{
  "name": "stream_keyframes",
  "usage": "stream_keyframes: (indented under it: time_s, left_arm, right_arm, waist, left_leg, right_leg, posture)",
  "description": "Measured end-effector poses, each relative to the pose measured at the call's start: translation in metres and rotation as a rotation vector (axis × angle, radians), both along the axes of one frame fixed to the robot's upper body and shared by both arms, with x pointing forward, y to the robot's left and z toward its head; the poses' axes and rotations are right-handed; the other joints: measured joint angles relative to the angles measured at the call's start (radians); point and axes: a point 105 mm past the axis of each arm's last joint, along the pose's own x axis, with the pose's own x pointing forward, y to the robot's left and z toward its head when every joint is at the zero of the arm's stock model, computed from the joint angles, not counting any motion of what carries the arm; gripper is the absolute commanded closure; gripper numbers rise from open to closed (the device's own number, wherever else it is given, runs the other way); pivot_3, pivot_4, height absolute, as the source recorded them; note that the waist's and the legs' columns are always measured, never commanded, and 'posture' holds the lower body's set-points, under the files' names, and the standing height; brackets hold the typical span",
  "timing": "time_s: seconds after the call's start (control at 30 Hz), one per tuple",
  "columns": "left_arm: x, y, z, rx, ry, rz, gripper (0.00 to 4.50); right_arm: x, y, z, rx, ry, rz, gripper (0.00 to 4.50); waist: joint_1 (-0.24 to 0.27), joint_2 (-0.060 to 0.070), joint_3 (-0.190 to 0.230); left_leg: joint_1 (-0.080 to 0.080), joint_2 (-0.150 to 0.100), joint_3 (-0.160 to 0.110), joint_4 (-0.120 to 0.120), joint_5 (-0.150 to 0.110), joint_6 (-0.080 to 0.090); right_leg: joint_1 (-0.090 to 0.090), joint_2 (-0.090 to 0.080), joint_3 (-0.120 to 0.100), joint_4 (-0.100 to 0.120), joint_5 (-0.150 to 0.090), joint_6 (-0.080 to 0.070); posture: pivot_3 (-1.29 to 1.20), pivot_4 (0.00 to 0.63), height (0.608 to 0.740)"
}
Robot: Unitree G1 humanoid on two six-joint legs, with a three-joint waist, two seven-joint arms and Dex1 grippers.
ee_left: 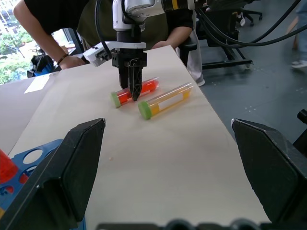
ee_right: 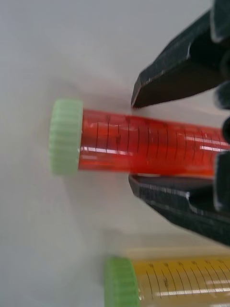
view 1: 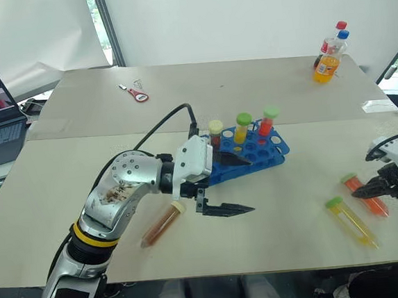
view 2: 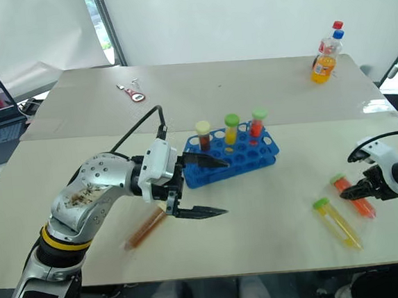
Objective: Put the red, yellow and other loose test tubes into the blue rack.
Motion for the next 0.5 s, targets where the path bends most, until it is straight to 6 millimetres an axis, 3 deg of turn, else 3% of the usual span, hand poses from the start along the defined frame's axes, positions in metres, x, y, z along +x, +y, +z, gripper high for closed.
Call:
stream_keyframes:
  time_s: [0.03,0.2,0.3,0.5]
  left_arm:
    - [0.001,0.0,0.0,0.003,-0.002,0.004,0.0]
    - [0.007,0.003,-0.004,0.01,0.004,0.023,0.0]
    - [0.009,0.01,-0.007,0.023,0.004,0.042,0.0]
    - [0.022,0.034,-0.016,0.02,0.048,0.188,0.0]
  right_arm:
    - [-0.001,0.0,0.0,0.008,0.006,-0.001,3.46]
    - [-0.002,0.003,0.0,0.021,0.016,0.019,3.48]
    - [0.0,0.01,0.006,-0.006,-0.059,0.134,3.48]
    - [0.02,0.059,0.075,0.061,-0.573,0.316,3.48]
  waist:
    - [0.0,0.0,0.0]
    - [0.0,0.0,0.0]
    - [-0.001,0.001,0.0]
    - [-0.002,0.005,0.001]
  left_leg:
    - [0.0,0.0,0.0,0.0,0.0,0.0]
    - [0.001,0.0,0.0,0.0,0.0,0.0]
    - [0.001,0.0,0.0,-0.001,0.0,0.0]
    - [0.002,0.0,-0.003,-0.001,0.0,0.0]
  right_leg:
    - [0.0,0.0,0.0,0.0,0.0,0.0]
    - [0.001,0.0,0.0,0.0,0.0,0.0]
    - [0.001,0.0,0.0,0.0,0.0,0.0]
    - [0.002,0.001,0.0,0.0,0.0,0.0]
  posture:
    - [0.0,0.15,0.671]
    - [0.0,0.15,0.671]
    - [0.0,0.15,0.671]
    - [0.0,0.15,0.671]
